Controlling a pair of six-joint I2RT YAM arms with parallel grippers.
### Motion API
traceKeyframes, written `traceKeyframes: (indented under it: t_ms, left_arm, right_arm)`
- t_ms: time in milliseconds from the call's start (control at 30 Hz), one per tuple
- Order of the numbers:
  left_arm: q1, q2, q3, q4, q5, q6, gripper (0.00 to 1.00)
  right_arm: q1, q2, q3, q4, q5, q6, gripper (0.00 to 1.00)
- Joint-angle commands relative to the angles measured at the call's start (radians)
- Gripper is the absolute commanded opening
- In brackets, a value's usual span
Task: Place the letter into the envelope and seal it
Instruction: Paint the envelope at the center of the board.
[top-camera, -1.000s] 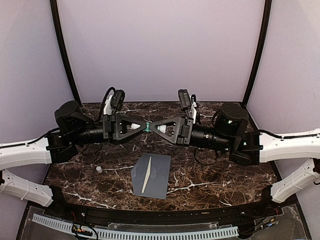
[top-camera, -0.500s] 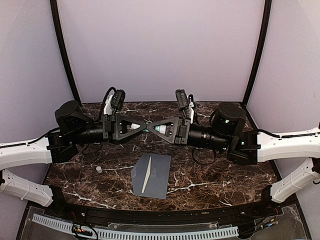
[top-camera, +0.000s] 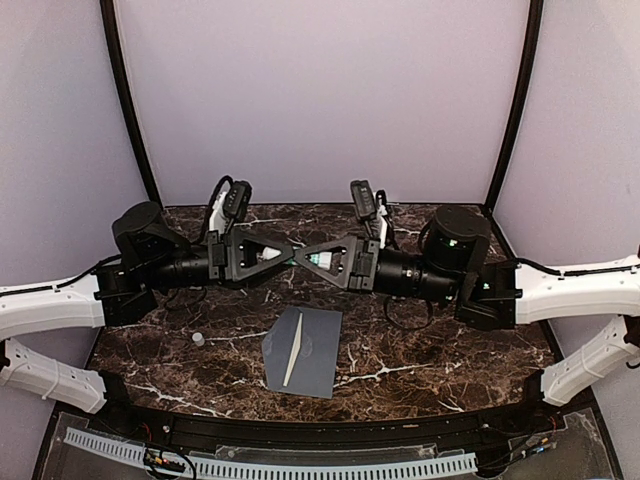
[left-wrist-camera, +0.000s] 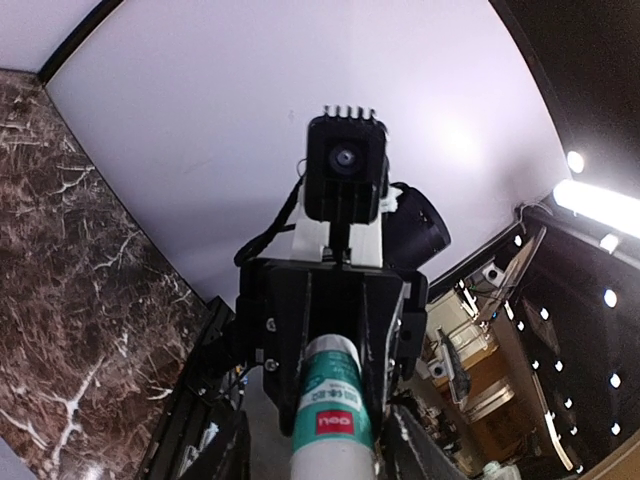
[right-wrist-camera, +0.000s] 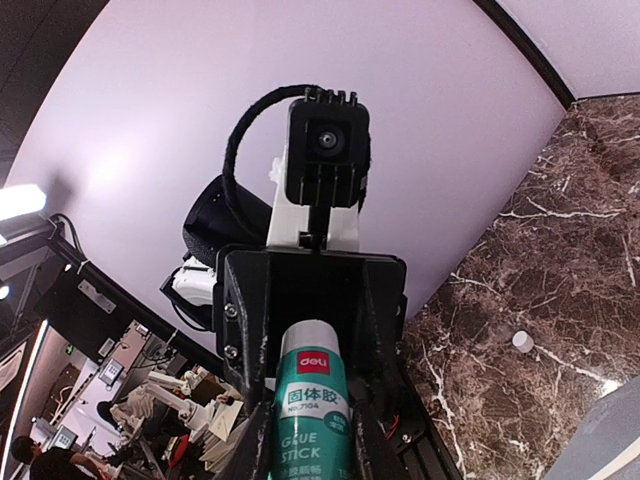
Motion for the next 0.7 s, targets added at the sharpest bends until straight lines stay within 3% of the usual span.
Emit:
traceKeyframes:
  t_ms: [0,100,233,500,667]
  left_arm:
    - [-0.001,-0.012,0.026,-0.102,-0.037,0.054,0.56]
    - [0.0,-0.032,0.064,-0.251,-0.113,0.131,0.72]
    - [-0.001,-0.091,0.093,-0.47,-0.248,0.193,0.8]
    - [0.0,-0.155,0.108,-0.847,-0.358,0.253,0.85]
    - [0.015,-0.078,0.117,-0.925,-0.316,0.345,0.86]
  right_arm:
    - [0.009,-0.045,0.023,-0.044,0.055,-0.038,0.12]
    - [0.009,-0.086,0.011,-0.116,0.112,-0.063,0.12]
    - [0.009,-0.158,-0.026,-0.244,0.205,-0.088,0.12]
    - [0.014,-0.239,-0.065,-0.547,0.369,-0.126,0.11]
    - [0.037,-0.219,-0.074,-0.618,0.403,-0.122,0.1]
